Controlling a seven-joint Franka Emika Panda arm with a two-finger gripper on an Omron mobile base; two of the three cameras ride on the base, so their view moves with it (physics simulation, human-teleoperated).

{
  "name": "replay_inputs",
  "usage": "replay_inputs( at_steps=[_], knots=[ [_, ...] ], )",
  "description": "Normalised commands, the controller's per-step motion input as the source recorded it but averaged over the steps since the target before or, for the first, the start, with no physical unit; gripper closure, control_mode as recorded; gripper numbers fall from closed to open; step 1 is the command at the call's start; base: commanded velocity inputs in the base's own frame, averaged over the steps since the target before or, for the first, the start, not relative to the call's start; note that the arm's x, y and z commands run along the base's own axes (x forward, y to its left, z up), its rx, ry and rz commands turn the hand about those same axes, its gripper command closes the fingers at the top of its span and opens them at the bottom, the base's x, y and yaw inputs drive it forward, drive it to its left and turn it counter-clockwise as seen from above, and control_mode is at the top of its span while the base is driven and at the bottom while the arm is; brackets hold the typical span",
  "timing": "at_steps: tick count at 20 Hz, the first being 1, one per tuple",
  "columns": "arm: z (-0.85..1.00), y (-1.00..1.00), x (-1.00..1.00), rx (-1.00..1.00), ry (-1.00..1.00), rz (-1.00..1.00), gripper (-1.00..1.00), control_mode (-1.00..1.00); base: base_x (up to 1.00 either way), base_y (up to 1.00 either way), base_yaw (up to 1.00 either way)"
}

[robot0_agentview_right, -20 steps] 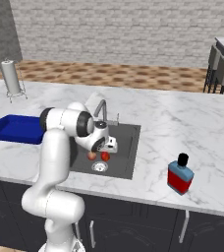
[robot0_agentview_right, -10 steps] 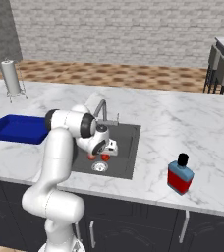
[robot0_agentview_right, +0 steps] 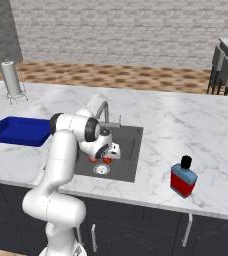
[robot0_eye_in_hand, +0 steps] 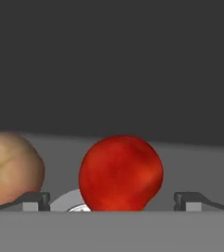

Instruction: Pick up all produce items and place them in the sink. Turn on the sink faucet to wash them. Then turn the sink off and put them in the tray.

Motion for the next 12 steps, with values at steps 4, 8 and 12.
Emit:
replay_inputs(
  at_steps=[4,8,12],
  knots=[
    [-0.19,0.0,0.08,0.0,0.0,0.0,-1.0,-1.0,0.0,0.0,0.0],
    [-0.21,0.0,0.08,0.0,0.01,0.0,-1.0,-1.0,0.0,0.0,0.0],
    [-0.2,0.0,0.09,0.0,0.02,0.0,1.0,-1.0,0.0,0.0,0.0]
  ],
)
